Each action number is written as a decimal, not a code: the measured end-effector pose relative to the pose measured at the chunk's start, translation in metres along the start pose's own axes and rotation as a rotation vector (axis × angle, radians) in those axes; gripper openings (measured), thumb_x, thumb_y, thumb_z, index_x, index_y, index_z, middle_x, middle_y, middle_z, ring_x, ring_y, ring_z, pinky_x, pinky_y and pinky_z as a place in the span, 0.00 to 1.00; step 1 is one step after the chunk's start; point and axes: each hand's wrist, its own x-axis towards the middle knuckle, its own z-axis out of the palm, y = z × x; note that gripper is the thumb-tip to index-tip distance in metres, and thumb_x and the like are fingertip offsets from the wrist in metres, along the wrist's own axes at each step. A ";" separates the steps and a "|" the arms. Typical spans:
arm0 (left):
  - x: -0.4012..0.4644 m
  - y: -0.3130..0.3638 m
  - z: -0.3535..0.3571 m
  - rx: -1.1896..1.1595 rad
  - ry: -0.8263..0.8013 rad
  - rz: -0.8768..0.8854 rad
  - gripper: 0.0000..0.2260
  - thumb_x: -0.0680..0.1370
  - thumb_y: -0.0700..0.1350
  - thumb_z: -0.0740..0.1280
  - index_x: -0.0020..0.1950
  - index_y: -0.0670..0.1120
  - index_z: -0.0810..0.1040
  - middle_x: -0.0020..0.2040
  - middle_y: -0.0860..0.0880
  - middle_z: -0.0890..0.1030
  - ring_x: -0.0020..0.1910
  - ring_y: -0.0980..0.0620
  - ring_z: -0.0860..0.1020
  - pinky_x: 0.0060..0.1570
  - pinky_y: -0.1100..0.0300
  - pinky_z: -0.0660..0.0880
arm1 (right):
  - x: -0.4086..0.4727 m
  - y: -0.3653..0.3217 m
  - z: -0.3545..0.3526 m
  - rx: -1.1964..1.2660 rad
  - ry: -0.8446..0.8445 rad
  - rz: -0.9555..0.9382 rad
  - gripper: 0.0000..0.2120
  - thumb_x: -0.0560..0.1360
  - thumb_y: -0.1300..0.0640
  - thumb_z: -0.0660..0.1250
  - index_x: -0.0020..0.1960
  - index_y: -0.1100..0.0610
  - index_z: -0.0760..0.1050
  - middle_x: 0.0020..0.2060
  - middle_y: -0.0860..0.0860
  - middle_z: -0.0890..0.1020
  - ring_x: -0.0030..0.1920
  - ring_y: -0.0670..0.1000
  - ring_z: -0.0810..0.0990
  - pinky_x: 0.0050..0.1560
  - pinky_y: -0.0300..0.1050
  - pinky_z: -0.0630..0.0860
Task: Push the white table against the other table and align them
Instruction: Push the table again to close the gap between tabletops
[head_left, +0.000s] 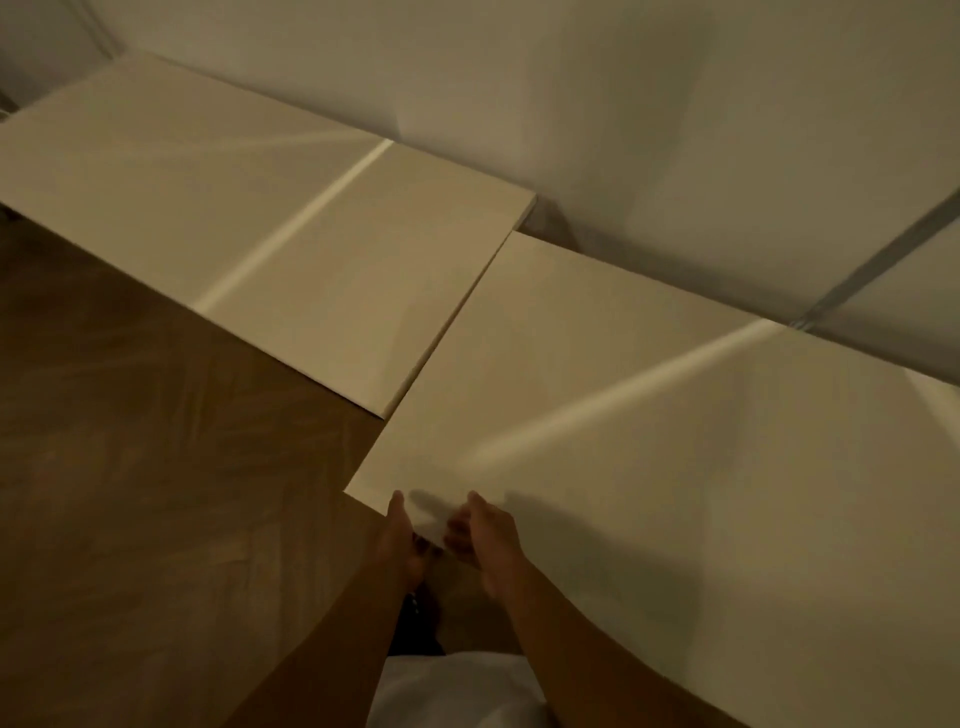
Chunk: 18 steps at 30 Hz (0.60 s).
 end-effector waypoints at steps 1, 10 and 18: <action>0.001 0.007 -0.003 0.015 -0.032 -0.027 0.25 0.81 0.61 0.58 0.63 0.40 0.74 0.55 0.39 0.79 0.51 0.40 0.78 0.53 0.46 0.76 | 0.001 0.000 0.009 0.058 0.022 0.024 0.19 0.81 0.47 0.59 0.49 0.60 0.80 0.44 0.56 0.86 0.42 0.56 0.85 0.51 0.55 0.83; 0.060 0.030 -0.051 0.237 -0.134 -0.192 0.40 0.72 0.67 0.69 0.74 0.41 0.69 0.63 0.38 0.77 0.60 0.38 0.76 0.57 0.42 0.77 | -0.016 0.032 0.081 0.655 0.213 0.320 0.30 0.80 0.38 0.59 0.62 0.66 0.74 0.55 0.63 0.81 0.52 0.61 0.81 0.62 0.59 0.76; 0.040 0.063 -0.040 0.227 -0.214 -0.166 0.27 0.80 0.62 0.59 0.63 0.39 0.74 0.58 0.38 0.78 0.52 0.40 0.78 0.40 0.48 0.78 | -0.019 -0.017 0.098 1.153 0.433 0.307 0.27 0.80 0.43 0.63 0.68 0.63 0.68 0.61 0.61 0.76 0.59 0.66 0.76 0.28 0.55 0.70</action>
